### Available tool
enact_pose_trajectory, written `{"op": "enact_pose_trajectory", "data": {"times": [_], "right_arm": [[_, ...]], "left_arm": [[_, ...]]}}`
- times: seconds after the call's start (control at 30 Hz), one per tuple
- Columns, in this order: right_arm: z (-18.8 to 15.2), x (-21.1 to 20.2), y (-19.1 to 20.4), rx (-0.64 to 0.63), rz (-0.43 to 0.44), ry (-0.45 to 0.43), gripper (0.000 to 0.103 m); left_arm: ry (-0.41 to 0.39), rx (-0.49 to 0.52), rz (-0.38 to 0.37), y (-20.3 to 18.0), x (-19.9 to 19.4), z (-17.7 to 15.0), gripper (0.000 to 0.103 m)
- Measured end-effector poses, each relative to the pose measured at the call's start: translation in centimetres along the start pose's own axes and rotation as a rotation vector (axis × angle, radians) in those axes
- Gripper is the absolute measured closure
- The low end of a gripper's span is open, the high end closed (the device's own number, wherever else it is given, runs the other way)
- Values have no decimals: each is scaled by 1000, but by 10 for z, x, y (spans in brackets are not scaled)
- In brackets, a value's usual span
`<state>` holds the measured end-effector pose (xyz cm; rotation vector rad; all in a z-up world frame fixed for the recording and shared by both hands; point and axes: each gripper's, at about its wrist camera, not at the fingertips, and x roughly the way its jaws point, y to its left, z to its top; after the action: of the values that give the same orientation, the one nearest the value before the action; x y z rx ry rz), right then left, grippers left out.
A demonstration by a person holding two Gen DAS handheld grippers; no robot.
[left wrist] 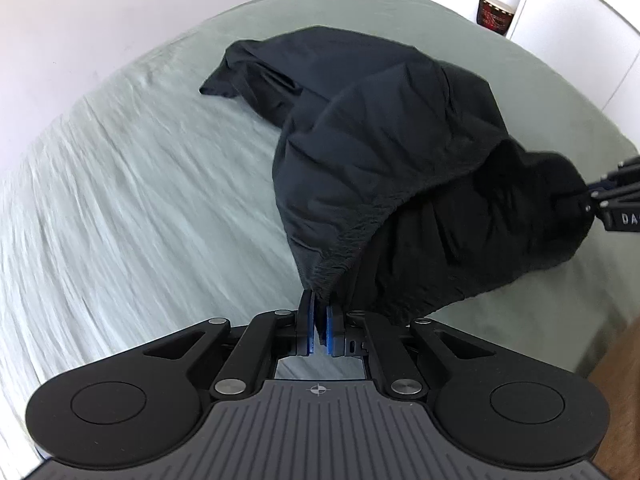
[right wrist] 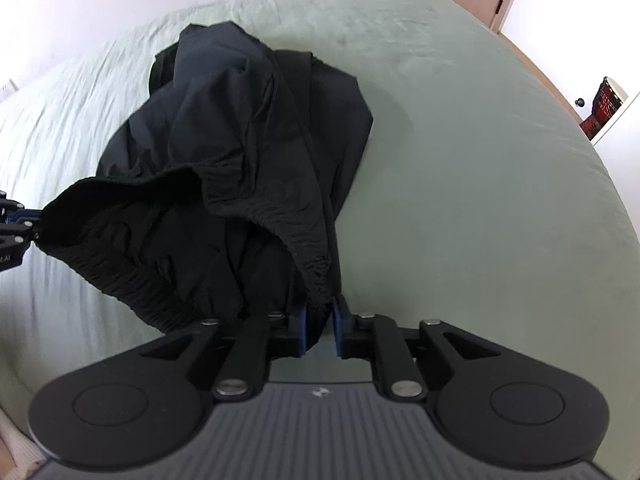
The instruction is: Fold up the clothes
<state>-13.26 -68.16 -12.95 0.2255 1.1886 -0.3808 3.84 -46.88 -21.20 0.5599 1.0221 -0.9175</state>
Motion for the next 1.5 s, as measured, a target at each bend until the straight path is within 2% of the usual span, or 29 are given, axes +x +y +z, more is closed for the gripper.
{"op": "enact_pose_trajectory", "data": {"times": [0.07,0.1,0.27,0.4,0.47,0.67,0.83,0.9,0.93,0.97,1.0,1.07,1.13,1.23,1.33,1.43,1.5], "right_arm": [[2,-2,2,-14,-13,-14,42],[3,-3,3,-22,-21,-26,40],[2,-7,0,11,-10,-28,40],[-3,-10,-3,29,-7,-28,40],[-2,-9,-5,33,-6,-27,41],[1,-7,-7,42,6,-31,41],[0,-4,-9,47,24,-27,41],[-1,-3,-10,50,31,-25,50],[-1,-2,-10,50,35,-20,65],[0,1,-10,54,43,-9,84],[1,3,-11,62,55,0,88],[2,4,-11,73,61,-5,91],[4,3,-11,77,58,-16,94],[15,-3,-13,85,54,-49,97],[45,-9,-15,61,23,-88,98],[95,-14,-17,10,-32,-142,98],[146,-24,-16,-19,-77,-203,98]], "left_arm": [[-14,23,2,-1,0,2,93],[-23,37,6,-2,-1,5,89],[-94,140,69,-17,-13,14,85],[-116,235,15,-39,-24,27,84],[-109,276,16,-47,-20,35,84],[-79,271,20,-49,-5,39,84],[-21,270,41,-37,-1,34,83],[13,248,36,-27,2,28,76],[25,242,39,-25,4,27,75],[46,237,52,-21,9,24,75],[56,233,59,-20,12,23,75],[58,201,55,-15,15,22,76],[50,147,33,-8,17,24,94],[40,86,30,2,17,35,97],[8,61,45,14,13,52,98],[-40,0,53,37,5,82,98],[-89,-44,76,57,-6,113,98]]}}
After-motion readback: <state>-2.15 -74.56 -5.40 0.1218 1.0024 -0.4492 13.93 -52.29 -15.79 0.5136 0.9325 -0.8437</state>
